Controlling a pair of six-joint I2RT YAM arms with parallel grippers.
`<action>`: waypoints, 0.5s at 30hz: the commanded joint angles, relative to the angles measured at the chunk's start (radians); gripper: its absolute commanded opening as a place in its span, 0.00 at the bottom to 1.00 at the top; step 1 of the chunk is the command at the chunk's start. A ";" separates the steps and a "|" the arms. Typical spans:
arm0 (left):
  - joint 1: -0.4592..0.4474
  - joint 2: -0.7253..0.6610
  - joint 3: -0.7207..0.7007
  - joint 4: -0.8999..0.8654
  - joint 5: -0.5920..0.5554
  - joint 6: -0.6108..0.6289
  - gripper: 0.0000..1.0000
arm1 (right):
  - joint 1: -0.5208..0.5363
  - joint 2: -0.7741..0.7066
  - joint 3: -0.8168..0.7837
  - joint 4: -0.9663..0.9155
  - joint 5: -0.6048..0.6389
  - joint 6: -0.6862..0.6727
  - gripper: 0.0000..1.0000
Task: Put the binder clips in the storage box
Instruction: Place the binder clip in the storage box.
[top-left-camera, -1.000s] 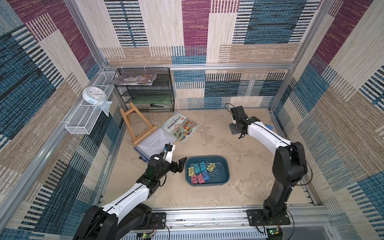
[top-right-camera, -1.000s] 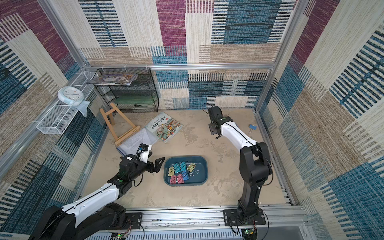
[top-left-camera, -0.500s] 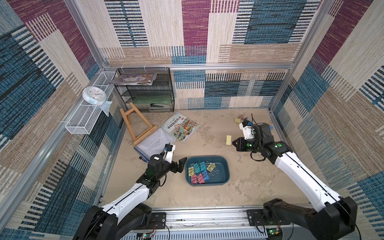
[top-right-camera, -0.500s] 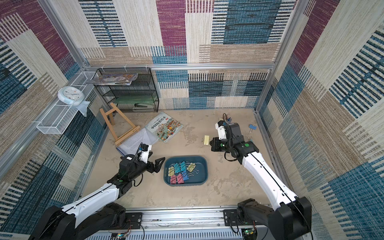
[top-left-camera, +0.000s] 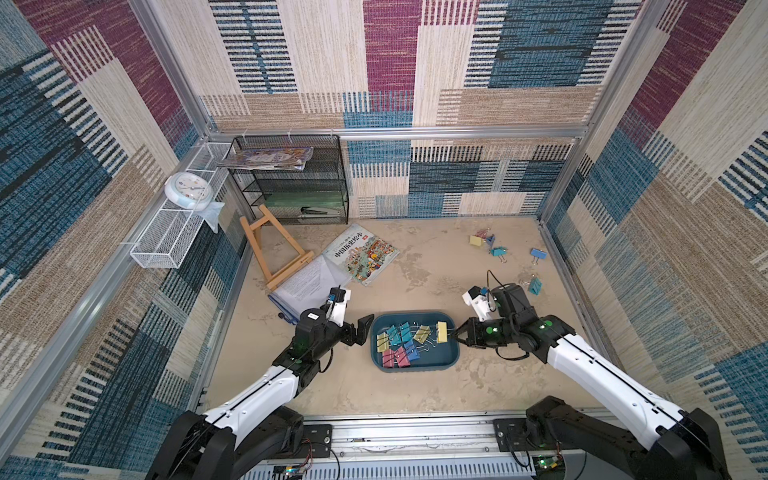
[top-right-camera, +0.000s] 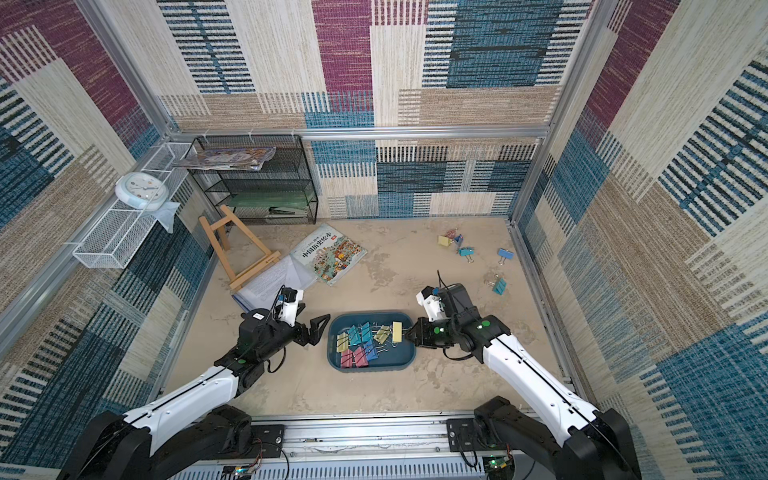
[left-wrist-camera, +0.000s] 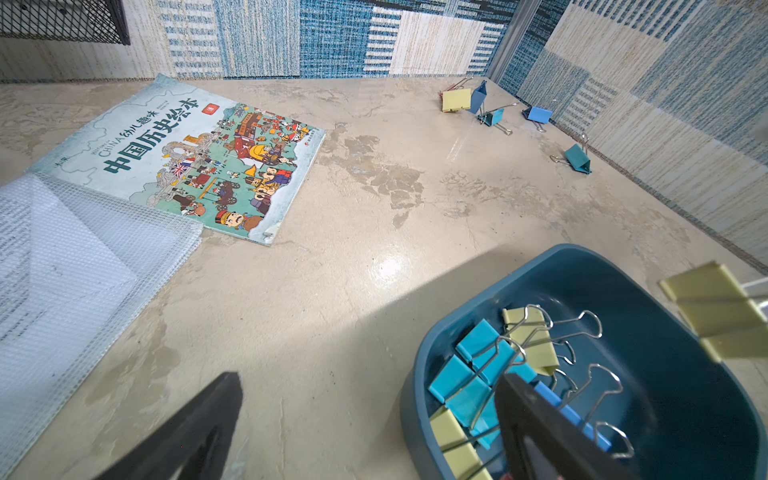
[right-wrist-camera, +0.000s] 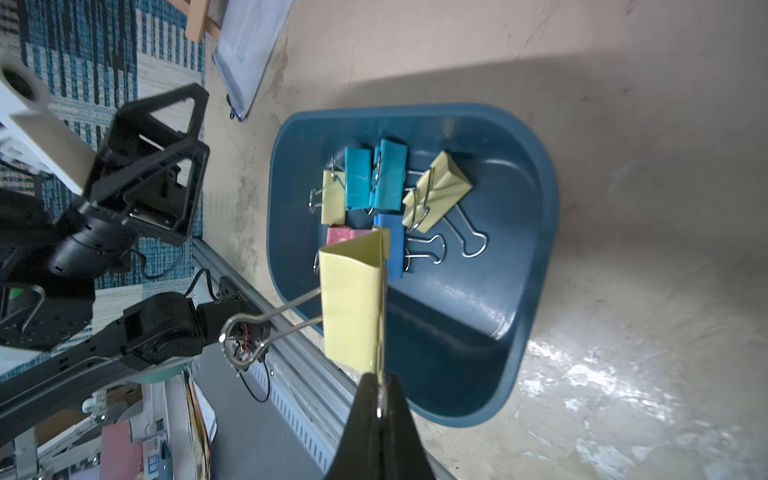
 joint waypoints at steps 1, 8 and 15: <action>0.001 -0.001 0.015 0.020 0.000 0.004 0.99 | 0.041 0.039 -0.018 0.090 0.016 0.073 0.00; 0.001 -0.001 0.017 0.016 -0.003 0.007 0.99 | 0.105 0.152 -0.005 0.149 0.077 0.116 0.00; 0.001 -0.004 0.018 0.012 -0.006 0.010 0.99 | 0.177 0.286 0.028 0.181 0.133 0.141 0.00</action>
